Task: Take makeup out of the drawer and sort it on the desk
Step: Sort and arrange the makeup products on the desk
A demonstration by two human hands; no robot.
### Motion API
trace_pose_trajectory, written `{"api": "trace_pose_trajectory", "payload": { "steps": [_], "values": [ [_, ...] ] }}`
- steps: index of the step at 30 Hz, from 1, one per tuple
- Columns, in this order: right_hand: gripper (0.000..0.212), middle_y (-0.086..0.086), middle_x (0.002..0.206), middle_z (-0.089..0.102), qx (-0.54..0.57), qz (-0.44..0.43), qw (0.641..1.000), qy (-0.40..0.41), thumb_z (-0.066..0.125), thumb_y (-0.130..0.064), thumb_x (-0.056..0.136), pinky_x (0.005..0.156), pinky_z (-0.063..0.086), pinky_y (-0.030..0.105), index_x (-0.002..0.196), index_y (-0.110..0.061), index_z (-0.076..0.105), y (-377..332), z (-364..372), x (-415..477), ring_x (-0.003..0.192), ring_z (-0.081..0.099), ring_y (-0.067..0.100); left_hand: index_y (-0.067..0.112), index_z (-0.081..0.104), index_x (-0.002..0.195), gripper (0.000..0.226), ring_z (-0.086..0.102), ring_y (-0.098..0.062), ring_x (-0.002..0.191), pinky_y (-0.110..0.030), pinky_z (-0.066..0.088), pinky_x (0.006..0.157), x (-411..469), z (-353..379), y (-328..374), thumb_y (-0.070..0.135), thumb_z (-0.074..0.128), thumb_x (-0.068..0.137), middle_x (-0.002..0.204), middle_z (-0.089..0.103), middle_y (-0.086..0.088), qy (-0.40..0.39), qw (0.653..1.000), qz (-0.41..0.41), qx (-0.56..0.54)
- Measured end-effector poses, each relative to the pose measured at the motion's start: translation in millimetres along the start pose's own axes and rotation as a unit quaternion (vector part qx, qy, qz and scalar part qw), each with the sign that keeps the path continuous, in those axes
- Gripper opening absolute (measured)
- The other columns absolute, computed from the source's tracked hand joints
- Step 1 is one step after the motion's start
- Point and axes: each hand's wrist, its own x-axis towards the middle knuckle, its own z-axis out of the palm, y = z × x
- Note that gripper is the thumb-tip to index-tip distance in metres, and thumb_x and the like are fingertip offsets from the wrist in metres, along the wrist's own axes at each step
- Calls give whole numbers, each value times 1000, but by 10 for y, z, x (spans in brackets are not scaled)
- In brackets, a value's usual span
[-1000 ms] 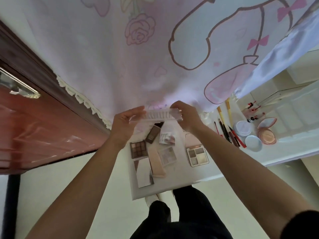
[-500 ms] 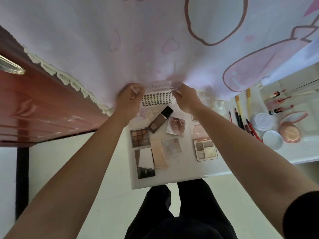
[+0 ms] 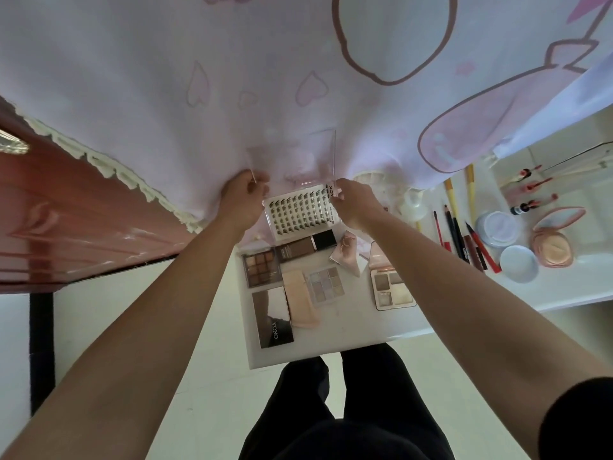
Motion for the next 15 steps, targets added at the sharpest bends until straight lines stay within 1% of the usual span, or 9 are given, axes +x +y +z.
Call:
{"api": "trace_pose_trajectory", "payload": {
  "steps": [3,5,8,9,10,11,12,14,15],
  "values": [
    [32,14,125,65,-48,-1,999,10,47,-13,102,93,47,36,132,-7,56,56,79,-24,117,58,31,19,61,104,25,62,-15,87,-40,55,82,24,21,-27,4,41,100,97,69,-7,-1,1000,-2,22],
    [30,13,123,66,-73,4,997,17,50,-10,100,90,48,35,128,-6,61,97,119,-42,115,58,30,16,62,107,24,63,-16,89,-41,56,83,63,43,-57,5,42,101,102,70,-10,-4,999,-1,37],
    [23,13,115,69,-87,24,996,11,56,-5,96,84,53,34,116,-5,67,148,174,-62,104,64,29,10,68,111,23,67,-24,95,-43,56,91,117,74,-110,7,47,100,105,70,-10,-6,995,5,95],
    [22,14,112,70,-86,28,996,8,56,-3,95,83,55,34,113,-5,68,154,191,-67,100,66,29,6,70,110,23,67,-27,98,-39,55,91,127,94,-138,10,49,100,108,70,-12,0,991,14,132],
    [22,14,111,70,-82,32,996,8,55,-1,94,85,56,35,111,-5,69,153,205,-75,99,66,29,2,71,105,24,67,-30,96,-33,53,87,122,114,-165,13,51,100,106,71,-15,8,984,23,174],
    [24,13,112,70,-74,34,997,13,54,1,94,87,56,36,111,-5,69,151,216,-80,100,67,29,-2,71,97,27,66,-33,90,-29,50,79,101,135,-186,16,51,100,98,70,-18,20,977,29,212],
    [26,13,113,70,-62,35,997,19,52,2,94,89,56,36,112,-5,69,145,222,-90,101,66,29,-4,69,90,31,64,-34,84,-30,47,72,71,152,-202,19,51,100,89,68,-19,37,972,27,230],
    [28,13,115,69,-46,32,998,31,49,2,95,93,54,37,114,-5,69,134,230,-98,104,65,28,-1,66,80,34,64,-33,76,-35,50,70,63,173,-281,23,50,100,80,67,-15,61,977,7,206],
    [30,13,118,69,-39,29,998,35,48,2,95,94,53,37,117,-5,68,134,233,-94,106,65,29,4,65,77,33,64,-29,73,-36,52,71,66,167,-311,24,51,99,78,68,-12,67,984,-5,162]
  ]
}}
